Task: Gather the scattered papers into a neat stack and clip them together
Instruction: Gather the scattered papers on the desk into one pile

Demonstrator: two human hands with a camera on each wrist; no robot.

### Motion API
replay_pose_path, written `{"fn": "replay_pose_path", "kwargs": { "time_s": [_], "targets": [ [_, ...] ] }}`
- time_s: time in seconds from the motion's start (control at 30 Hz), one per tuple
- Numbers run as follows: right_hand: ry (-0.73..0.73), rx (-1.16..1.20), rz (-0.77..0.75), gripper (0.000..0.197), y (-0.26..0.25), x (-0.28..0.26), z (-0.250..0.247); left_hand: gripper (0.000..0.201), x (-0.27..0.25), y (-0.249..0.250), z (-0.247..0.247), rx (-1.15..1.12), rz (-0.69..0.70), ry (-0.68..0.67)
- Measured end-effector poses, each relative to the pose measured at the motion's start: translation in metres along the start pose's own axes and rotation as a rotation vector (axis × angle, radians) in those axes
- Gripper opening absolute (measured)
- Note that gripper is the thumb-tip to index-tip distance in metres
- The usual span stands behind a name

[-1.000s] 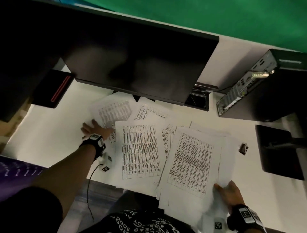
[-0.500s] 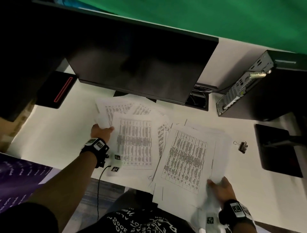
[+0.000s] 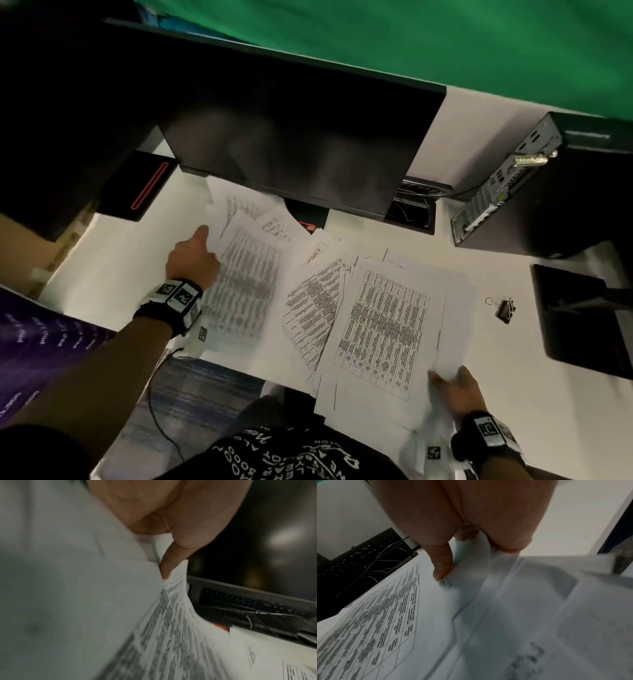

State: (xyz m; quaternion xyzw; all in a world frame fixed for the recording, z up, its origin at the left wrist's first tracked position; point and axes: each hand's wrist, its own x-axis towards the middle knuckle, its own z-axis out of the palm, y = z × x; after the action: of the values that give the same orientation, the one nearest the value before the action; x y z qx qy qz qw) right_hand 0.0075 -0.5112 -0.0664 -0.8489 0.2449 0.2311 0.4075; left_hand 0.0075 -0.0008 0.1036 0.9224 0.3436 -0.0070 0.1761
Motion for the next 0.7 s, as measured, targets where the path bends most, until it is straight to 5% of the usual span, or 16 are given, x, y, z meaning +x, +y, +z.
{"fn": "replay_pose_path", "kwargs": {
  "time_s": [0.17, 0.33, 0.4, 0.5, 0.7],
  "targets": [
    [0.015, 0.01, -0.009, 0.034, -0.011, -0.007, -0.001, 0.025, -0.018, 0.023, -0.067, 0.095, 0.336, 0.222],
    [0.016, -0.017, -0.015, 0.038, -0.016, -0.013, -0.002, 0.025, -0.032, 0.044, -0.135, -0.29, 0.429, 0.405],
    [-0.01, 0.01, -0.017, 0.046, -0.004, -0.001, -0.003, 0.027, -0.026, 0.047, -0.137, -0.555, 0.406, 0.326],
    [-0.061, 0.087, 0.015, 0.042, -0.018, -0.016, -0.007, 0.026, -0.026, 0.063, -0.099, -0.854, 0.278, 0.025],
    [-0.047, 0.245, 0.015, 0.056, -0.021, -0.024, -0.009, 0.027, -0.065, 0.08, 0.058, -0.866, -0.048, -0.517]
  ]
}}
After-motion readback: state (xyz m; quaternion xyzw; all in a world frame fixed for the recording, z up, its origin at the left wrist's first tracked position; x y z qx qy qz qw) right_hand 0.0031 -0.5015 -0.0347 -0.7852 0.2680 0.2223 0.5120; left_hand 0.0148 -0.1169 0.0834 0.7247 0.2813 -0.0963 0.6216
